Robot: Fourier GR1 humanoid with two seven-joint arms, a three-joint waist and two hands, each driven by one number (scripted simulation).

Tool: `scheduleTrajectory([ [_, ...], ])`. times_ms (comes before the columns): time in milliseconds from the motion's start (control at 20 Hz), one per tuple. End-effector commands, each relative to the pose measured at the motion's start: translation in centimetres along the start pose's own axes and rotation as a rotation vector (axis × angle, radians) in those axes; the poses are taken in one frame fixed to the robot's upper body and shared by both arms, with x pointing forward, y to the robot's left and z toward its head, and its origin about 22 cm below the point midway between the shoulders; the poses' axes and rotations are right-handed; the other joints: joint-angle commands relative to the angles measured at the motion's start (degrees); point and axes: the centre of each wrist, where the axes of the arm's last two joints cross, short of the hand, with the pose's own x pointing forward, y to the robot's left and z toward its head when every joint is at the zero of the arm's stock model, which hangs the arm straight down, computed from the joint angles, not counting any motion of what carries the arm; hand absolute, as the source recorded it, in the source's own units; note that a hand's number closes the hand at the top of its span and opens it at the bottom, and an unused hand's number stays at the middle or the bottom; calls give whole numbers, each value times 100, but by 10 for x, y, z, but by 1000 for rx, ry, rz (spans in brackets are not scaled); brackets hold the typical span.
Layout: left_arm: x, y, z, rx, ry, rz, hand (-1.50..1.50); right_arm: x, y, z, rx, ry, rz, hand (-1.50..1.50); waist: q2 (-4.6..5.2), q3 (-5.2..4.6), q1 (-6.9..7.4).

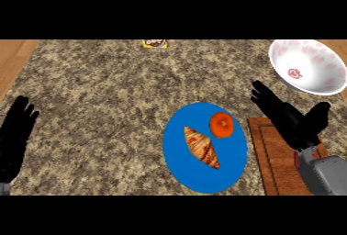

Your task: Pick the croissant from the plate and place it in the bowl

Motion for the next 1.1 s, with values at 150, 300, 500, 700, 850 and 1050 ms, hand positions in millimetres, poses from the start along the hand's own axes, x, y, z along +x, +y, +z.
scheduleTrajectory([
  [150, 38, -28, -25, -142, -161, 131, 0, 34, 89, -26, 128, -156, 251, -150, 55, 105, 60],
  [300, 24, -41, -15, -183, -141, 149, 0, 59, 16, -24, -25, -123, 823, -150, -235, -164, -37],
  [500, 22, -49, -17, -269, -184, 238, 0, 25, 94, -40, -230, -225, 751, -150, 64, 104, 82],
  [700, 12, -59, -31, -260, -175, 252, 0, 53, 110, -59, -262, -339, 913, -150, 80, 109, 41],
  [850, 30, -42, -24, -280, -204, 226, 0, 75, 124, -72, -256, -253, 1112, -150, 47, 106, 156],
  [1050, 31, -47, -33, -294, -192, 247, 0, 93, 134, -87, -116, 41, 1324, -150, 53, 88, 176],
])
